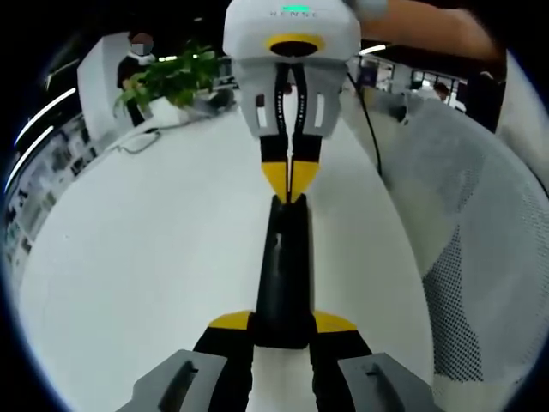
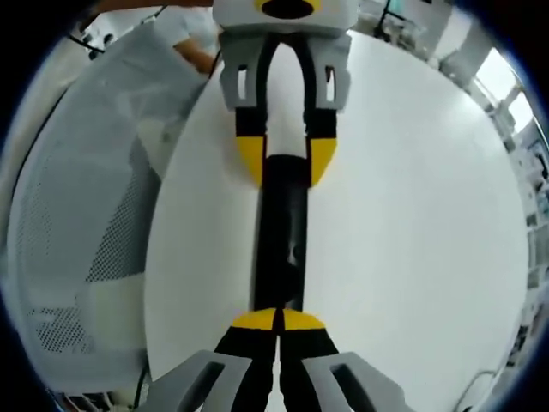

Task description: Press the specified remote control buttons in sequence, fully releasing each button before pressing the next.

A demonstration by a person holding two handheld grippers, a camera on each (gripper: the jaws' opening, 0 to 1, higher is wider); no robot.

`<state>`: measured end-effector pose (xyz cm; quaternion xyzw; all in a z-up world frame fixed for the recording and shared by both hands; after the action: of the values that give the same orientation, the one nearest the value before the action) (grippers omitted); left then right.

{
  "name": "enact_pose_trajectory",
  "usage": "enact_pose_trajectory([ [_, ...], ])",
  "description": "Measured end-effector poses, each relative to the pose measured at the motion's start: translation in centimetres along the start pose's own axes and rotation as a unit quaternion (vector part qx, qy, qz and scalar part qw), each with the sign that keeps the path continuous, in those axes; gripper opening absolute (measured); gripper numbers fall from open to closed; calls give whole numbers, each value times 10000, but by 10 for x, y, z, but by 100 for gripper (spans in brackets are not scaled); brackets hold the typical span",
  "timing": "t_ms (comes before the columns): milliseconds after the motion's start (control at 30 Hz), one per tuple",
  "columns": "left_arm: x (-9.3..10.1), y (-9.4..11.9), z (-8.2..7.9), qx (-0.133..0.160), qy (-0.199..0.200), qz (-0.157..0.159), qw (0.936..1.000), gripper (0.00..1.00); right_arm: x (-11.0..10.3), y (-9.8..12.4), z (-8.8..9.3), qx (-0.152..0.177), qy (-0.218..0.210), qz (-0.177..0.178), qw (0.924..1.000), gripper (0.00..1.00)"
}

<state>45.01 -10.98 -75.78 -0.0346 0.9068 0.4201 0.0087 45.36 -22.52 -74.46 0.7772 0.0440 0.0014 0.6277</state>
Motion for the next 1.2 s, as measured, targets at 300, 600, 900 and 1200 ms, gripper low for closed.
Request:
enact_pose_trajectory([
  [300,0,0,1,21,2,1,10000,24,1,-1,0,-84,53,1,10000,0],
  [600,1,0,1,39,14,-11,10000,24,0,-1,0,-122,51,9,9999,0],
  [900,2,1,0,31,4,-8,10000,24,-1,0,-2,-146,86,42,9998,0],
  [1200,0,1,0,27,-15,4,10000,24,2,1,-3,-1,8,145,9999,0],
])
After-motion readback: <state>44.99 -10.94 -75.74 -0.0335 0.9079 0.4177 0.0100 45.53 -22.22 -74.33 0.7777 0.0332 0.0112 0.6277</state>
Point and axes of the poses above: the point that each gripper's makers call its tool centre point, and the gripper's own axes: y roughly backward along the fingers, x roughly to its right, z roughly out of its underside, the point moved 3 cm from there along y, roughly backward along the fingers, and after that the axes turned 4 degrees about -y, right-handed, at the moved point
